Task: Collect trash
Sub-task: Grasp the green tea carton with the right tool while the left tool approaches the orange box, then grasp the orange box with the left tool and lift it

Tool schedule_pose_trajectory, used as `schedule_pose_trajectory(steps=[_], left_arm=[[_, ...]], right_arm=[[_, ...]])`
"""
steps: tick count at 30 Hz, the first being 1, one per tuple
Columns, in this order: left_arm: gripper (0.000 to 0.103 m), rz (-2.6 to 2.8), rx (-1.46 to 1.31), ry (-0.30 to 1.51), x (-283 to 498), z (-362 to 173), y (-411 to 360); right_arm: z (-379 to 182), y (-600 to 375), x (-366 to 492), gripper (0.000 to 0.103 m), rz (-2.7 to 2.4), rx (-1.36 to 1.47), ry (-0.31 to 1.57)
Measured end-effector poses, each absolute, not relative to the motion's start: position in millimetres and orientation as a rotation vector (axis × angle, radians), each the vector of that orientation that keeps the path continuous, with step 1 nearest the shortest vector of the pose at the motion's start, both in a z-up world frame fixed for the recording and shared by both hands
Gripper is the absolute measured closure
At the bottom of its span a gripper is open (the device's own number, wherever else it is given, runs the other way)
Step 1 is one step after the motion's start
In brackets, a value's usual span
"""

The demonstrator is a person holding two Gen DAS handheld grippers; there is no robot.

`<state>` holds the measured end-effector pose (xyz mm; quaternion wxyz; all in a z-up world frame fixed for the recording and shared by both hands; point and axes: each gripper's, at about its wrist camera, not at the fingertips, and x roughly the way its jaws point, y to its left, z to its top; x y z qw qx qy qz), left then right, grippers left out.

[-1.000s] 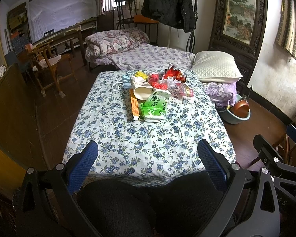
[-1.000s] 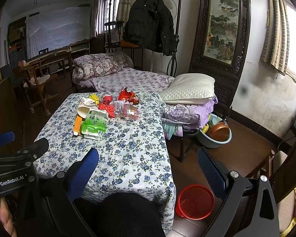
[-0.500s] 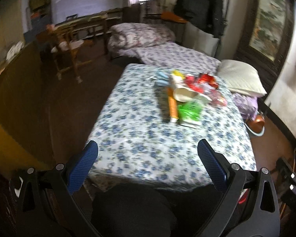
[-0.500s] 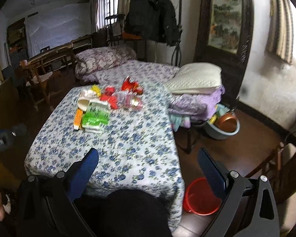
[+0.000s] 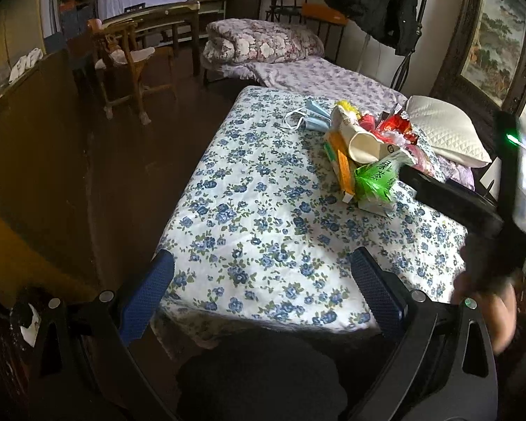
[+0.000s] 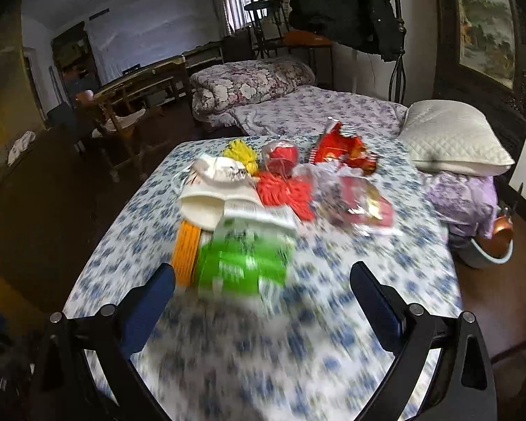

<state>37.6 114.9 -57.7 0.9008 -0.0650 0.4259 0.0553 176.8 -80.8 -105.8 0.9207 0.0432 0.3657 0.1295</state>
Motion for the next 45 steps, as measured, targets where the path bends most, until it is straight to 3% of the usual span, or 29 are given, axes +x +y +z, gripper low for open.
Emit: schedule_pose_trajectory(steps=[14,17,32,40,44,45], left_arm=[[0.007,0.134,-0.182,0.939,67,-87,139],[0.007,0.135,-0.171,0.944,72,-88,135],[0.007,-0.011,-0.062,0.952,163,-93,63],[0.008,-0.076,-0.110,1.087,229,-139,41],[0.044,-0.067,-0.124,1.104,235,-151,44],[0.057,-0.053,-0.107,1.090,234,-150,44]], right_arm=[[-139,-82,237,0.006,0.296,0.190,0.783],[-145,-88,240,0.028,0.368,0.249,0.781],[-109,-141,154,0.028,0.302,0.191,0.729],[-112,-173,134,0.028,0.293,0.246,0.750],[-108,-175,131,0.028,0.304,0.264,0.744],[-107,-175,131,0.028,0.307,0.267,0.743]])
